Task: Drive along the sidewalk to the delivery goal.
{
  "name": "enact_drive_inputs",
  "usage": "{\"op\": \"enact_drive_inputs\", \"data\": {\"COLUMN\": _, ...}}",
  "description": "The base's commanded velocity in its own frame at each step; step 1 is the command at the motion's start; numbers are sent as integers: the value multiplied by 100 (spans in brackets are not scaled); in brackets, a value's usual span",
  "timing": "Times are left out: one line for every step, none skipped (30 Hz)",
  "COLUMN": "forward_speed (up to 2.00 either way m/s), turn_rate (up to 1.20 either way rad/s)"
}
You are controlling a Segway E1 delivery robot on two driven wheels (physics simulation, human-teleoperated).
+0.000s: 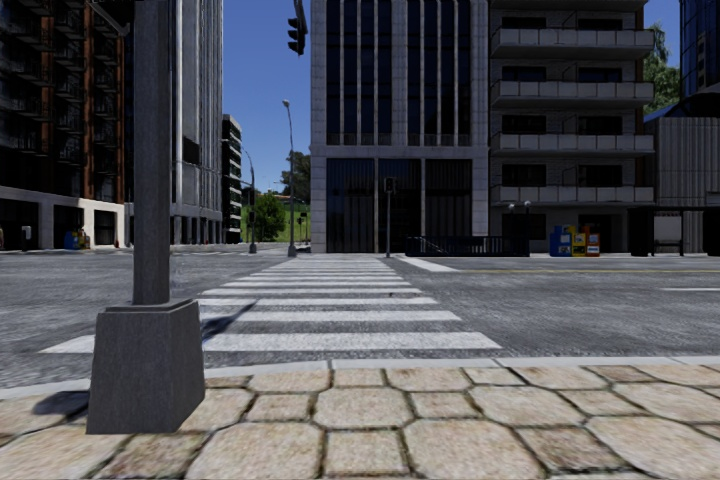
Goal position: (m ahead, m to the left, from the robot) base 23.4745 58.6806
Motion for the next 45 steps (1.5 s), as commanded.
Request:
{"op": "enact_drive_inputs", "data": {"forward_speed": 200, "turn_rate": 0}}
{"op": "enact_drive_inputs", "data": {"forward_speed": 200, "turn_rate": 0}}
{"op": "enact_drive_inputs", "data": {"forward_speed": 200, "turn_rate": 0}}
{"op": "enact_drive_inputs", "data": {"forward_speed": 200, "turn_rate": 0}}
{"op": "enact_drive_inputs", "data": {"forward_speed": 200, "turn_rate": 0}}
{"op": "enact_drive_inputs", "data": {"forward_speed": 200, "turn_rate": 0}}
{"op": "enact_drive_inputs", "data": {"forward_speed": 200, "turn_rate": 0}}
{"op": "enact_drive_inputs", "data": {"forward_speed": 200, "turn_rate": 0}}
{"op": "enact_drive_inputs", "data": {"forward_speed": 200, "turn_rate": 0}}
{"op": "enact_drive_inputs", "data": {"forward_speed": 200, "turn_rate": 0}}
{"op": "enact_drive_inputs", "data": {"forward_speed": 200, "turn_rate": 0}}
{"op": "enact_drive_inputs", "data": {"forward_speed": 200, "turn_rate": 0}}
{"op": "enact_drive_inputs", "data": {"forward_speed": 200, "turn_rate": 0}}
{"op": "enact_drive_inputs", "data": {"forward_speed": 200, "turn_rate": 0}}
{"op": "enact_drive_inputs", "data": {"forward_speed": 200, "turn_rate": 0}}
{"op": "enact_drive_inputs", "data": {"forward_speed": 200, "turn_rate": 0}}
{"op": "enact_drive_inputs", "data": {"forward_speed": 200, "turn_rate": 0}}
{"op": "enact_drive_inputs", "data": {"forward_speed": 200, "turn_rate": 0}}
{"op": "enact_drive_inputs", "data": {"forward_speed": 200, "turn_rate": 0}}
{"op": "enact_drive_inputs", "data": {"forward_speed": 200, "turn_rate": 0}}
{"op": "enact_drive_inputs", "data": {"forward_speed": 200, "turn_rate": 0}}
{"op": "enact_drive_inputs", "data": {"forward_speed": 200, "turn_rate": 0}}
{"op": "enact_drive_inputs", "data": {"forward_speed": 200, "turn_rate": 0}}
{"op": "enact_drive_inputs", "data": {"forward_speed": 200, "turn_rate": 0}}
{"op": "enact_drive_inputs", "data": {"forward_speed": 200, "turn_rate": 0}}
{"op": "enact_drive_inputs", "data": {"forward_speed": 200, "turn_rate": 0}}
{"op": "enact_drive_inputs", "data": {"forward_speed": 200, "turn_rate": 0}}
{"op": "enact_drive_inputs", "data": {"forward_speed": 200, "turn_rate": 0}}
{"op": "enact_drive_inputs", "data": {"forward_speed": 200, "turn_rate": 0}}
{"op": "enact_drive_inputs", "data": {"forward_speed": 200, "turn_rate": 0}}
{"op": "enact_drive_inputs", "data": {"forward_speed": 200, "turn_rate": 0}}
{"op": "enact_drive_inputs", "data": {"forward_speed": 200, "turn_rate": 0}}
{"op": "enact_drive_inputs", "data": {"forward_speed": 200, "turn_rate": 0}}
{"op": "enact_drive_inputs", "data": {"forward_speed": 200, "turn_rate": 0}}
{"op": "enact_drive_inputs", "data": {"forward_speed": 200, "turn_rate": 0}}
{"op": "enact_drive_inputs", "data": {"forward_speed": 200, "turn_rate": 0}}
{"op": "enact_drive_inputs", "data": {"forward_speed": 200, "turn_rate": 0}}
{"op": "enact_drive_inputs", "data": {"forward_speed": 200, "turn_rate": 0}}
{"op": "enact_drive_inputs", "data": {"forward_speed": 200, "turn_rate": 0}}
{"op": "enact_drive_inputs", "data": {"forward_speed": 200, "turn_rate": 0}}
{"op": "enact_drive_inputs", "data": {"forward_speed": 200, "turn_rate": 0}}
{"op": "enact_drive_inputs", "data": {"forward_speed": 200, "turn_rate": 0}}
{"op": "enact_drive_inputs", "data": {"forward_speed": 200, "turn_rate": 0}}
{"op": "enact_drive_inputs", "data": {"forward_speed": 200, "turn_rate": 0}}
{"op": "enact_drive_inputs", "data": {"forward_speed": 200, "turn_rate": 0}}
